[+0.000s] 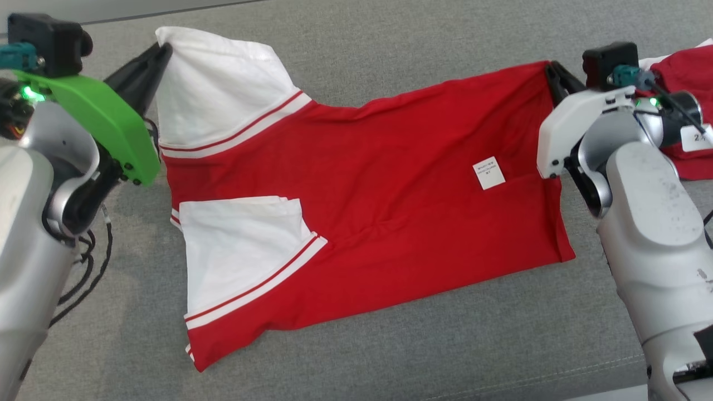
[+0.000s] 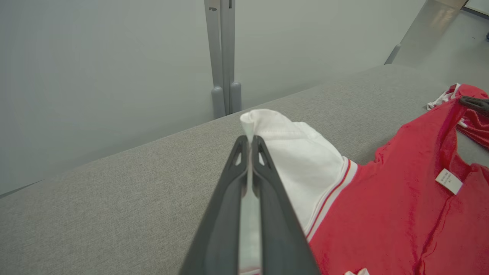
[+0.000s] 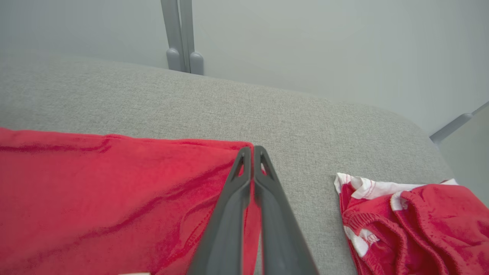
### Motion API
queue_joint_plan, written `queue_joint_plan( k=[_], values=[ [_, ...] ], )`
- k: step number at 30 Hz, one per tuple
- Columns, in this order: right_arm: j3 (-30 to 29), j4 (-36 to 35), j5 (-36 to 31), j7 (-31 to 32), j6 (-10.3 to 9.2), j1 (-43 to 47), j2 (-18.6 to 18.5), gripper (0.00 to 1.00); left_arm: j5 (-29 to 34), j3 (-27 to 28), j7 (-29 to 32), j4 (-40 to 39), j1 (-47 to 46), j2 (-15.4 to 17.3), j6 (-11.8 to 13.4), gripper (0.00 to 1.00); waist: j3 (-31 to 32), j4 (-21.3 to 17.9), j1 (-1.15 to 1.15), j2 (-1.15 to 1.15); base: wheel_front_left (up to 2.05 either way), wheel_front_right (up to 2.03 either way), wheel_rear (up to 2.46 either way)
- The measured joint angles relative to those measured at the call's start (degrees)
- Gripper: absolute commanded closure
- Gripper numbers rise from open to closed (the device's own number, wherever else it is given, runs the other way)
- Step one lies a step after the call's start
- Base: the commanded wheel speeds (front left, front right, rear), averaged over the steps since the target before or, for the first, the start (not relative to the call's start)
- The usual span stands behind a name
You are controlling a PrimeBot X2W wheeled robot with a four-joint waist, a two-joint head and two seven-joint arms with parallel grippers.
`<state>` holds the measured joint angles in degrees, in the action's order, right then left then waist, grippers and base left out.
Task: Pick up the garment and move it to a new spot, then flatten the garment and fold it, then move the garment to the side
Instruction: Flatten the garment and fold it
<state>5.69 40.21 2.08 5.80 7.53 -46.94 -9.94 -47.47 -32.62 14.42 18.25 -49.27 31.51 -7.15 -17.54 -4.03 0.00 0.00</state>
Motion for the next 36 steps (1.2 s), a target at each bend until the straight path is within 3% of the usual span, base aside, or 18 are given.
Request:
queue_joint_plan(
  k=[5, 15, 25, 36],
  values=[
    [1.1, -4.0, 1.8, -1.9, 0.00, 6.9, -1.5, 1.00, -1.1, 0.4, -3.0, -6.2, 7.6, 2.3, 0.2, 1.00, 1.9, 0.4, 0.00, 0.00, 0.00, 0.00, 0.00],
    [-2.7, -16.1, 4.9, -0.3, 0.01, 21.6, -2.5, 1.00, -3.1, 1.6, -9.3, -19.5, 29.4, 6.6, 7.2, 1.00, 4.4, 1.5, 0.00, 0.00, 0.00, 0.00, 0.00],
    [-9.1, -24.2, 5.2, 3.0, 0.00, 31.3, -0.8, 1.00, -5.4, 1.0, -16.2, -23.8, 41.9, 3.0, 11.2, 1.00, 5.3, 3.1, 0.00, 0.00, 0.00, 0.00, 0.00],
    [-12.4, -27.7, 4.6, 4.3, 0.00, 37.0, 1.9, 1.00, -6.5, 0.8, -19.1, -22.6, 46.5, 1.1, 12.2, 1.00, 5.7, 3.5, 0.00, 0.00, 0.00, 0.00, 0.00]
  ],
)
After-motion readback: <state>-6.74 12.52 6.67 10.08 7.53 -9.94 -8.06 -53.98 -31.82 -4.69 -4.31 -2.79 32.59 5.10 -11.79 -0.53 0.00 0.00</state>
